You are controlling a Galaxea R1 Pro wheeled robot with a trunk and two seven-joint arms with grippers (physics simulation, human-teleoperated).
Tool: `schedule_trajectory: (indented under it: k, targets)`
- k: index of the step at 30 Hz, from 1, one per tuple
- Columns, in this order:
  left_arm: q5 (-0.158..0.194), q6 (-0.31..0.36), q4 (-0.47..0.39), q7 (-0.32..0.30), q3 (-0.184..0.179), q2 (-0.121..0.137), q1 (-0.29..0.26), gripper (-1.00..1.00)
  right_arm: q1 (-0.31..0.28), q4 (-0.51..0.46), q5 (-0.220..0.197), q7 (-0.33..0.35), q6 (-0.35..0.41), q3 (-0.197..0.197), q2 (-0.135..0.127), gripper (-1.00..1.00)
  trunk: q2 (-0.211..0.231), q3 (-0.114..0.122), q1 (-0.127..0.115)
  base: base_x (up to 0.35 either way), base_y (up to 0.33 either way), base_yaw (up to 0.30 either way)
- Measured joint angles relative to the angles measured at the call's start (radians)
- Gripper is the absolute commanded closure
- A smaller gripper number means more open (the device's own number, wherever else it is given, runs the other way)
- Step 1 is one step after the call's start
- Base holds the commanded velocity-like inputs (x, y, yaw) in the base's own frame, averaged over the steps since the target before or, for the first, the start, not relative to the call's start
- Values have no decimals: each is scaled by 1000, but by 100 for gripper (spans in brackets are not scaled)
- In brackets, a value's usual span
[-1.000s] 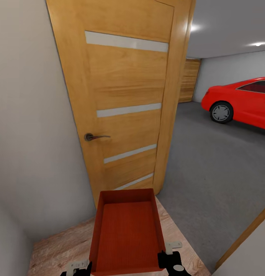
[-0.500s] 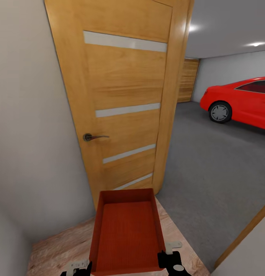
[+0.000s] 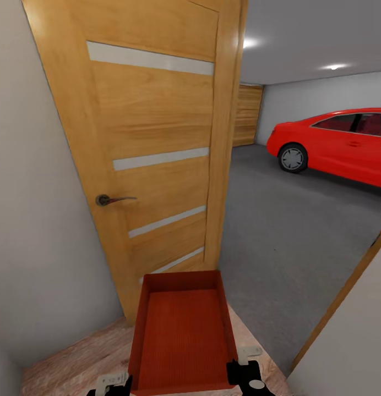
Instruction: Move the two storage containers from the living room to the garage. In the garage, place one container on the floor and stack the other container on top of it (either order is fine).
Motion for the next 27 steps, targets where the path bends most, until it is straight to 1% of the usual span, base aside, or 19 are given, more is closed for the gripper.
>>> schedule_trajectory:
  k: [11, 20, 27]
  targets:
    - [0, 0, 0, 0, 0, 0, 0, 100, 0, -1, 3, 0, 1, 0, 0, 100, 0, 0, 0, 14, 38, -26]
    - [0, 0, 0, 0, 0, 0, 0, 100, 0, 0, 1, 0, 0, 0, 0, 100, 0, 0, 0, 2, 4, -158]
    - [0, 0, 0, 0, 0, 0, 0, 100, 0, -1, 2, 0, 1, 0, 0, 100, 0, 0, 0, 0, 0, -33]
